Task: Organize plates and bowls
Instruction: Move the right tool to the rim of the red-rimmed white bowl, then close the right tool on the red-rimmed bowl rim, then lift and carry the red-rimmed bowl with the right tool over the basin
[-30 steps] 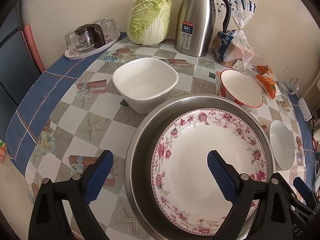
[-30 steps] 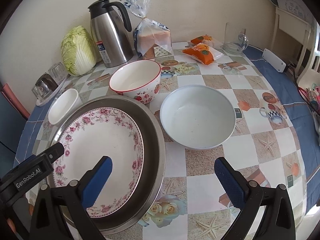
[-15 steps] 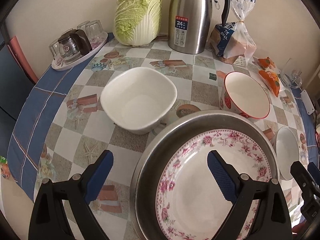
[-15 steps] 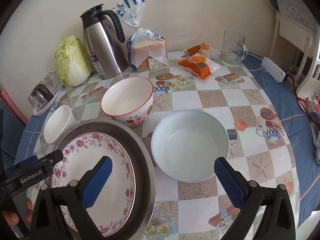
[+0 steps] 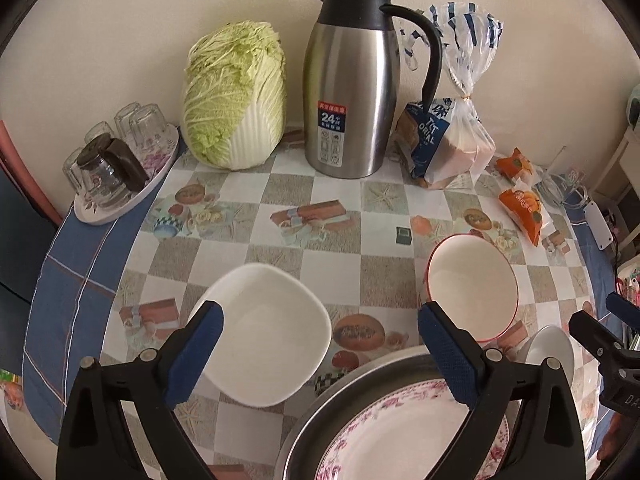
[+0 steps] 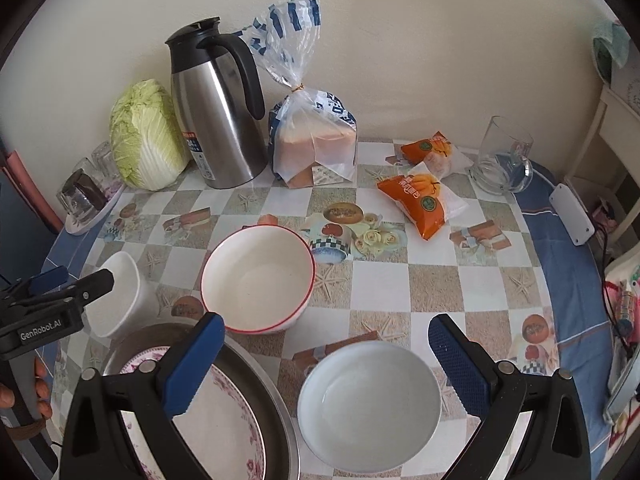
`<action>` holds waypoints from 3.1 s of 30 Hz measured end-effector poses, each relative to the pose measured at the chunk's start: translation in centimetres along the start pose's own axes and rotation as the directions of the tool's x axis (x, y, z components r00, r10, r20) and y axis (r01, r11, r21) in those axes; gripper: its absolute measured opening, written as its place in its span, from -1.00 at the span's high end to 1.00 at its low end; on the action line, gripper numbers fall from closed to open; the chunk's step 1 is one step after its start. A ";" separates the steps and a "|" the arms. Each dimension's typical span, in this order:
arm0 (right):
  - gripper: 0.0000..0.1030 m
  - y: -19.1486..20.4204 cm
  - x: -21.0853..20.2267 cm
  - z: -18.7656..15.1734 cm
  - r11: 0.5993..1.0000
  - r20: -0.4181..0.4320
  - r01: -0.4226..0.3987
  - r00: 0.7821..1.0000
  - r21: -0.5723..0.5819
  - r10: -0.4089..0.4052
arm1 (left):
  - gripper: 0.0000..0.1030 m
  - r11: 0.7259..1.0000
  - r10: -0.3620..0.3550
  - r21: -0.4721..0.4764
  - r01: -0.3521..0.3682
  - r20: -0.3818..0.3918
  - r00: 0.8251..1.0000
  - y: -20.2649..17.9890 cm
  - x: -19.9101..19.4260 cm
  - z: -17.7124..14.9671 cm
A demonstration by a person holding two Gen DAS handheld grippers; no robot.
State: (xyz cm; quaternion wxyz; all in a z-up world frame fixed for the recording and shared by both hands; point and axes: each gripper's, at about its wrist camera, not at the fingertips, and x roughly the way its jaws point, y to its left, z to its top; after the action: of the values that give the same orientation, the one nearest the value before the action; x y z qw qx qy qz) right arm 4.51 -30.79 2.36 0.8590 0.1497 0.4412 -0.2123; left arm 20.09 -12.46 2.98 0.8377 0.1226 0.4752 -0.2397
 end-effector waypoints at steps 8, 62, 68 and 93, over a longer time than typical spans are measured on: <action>-1.00 0.3 3.2 2.9 1.000 -0.060 -0.002 0.998 -0.015 0.002 | -0.91 0.987 -0.158 -0.006 0.158 -0.144 0.977 -2.3 3.3 2.8; 0.74 -1.0 14.2 1.9 0.992 -0.284 -0.079 0.953 0.100 0.105 | 0.74 0.968 -0.236 -0.002 0.249 -0.329 0.914 -10.8 14.0 -0.8; 0.74 -1.4 12.1 2.7 0.993 -0.254 -0.077 0.962 0.092 0.099 | 0.74 0.969 -0.243 -0.025 0.247 -0.299 0.923 -11.1 12.0 -0.3; 0.74 4.1 1.5 -1.1 0.993 -0.190 -0.117 0.975 -0.012 0.113 | 0.74 0.964 -0.219 -0.184 0.191 -0.149 0.964 -5.4 0.7 -7.1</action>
State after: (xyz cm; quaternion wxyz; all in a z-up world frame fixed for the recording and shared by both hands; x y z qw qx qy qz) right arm 6.54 -27.13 0.84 0.8259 0.1844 0.5136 -0.1418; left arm 12.37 -14.18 -1.16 0.7726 0.0213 0.5727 -0.2734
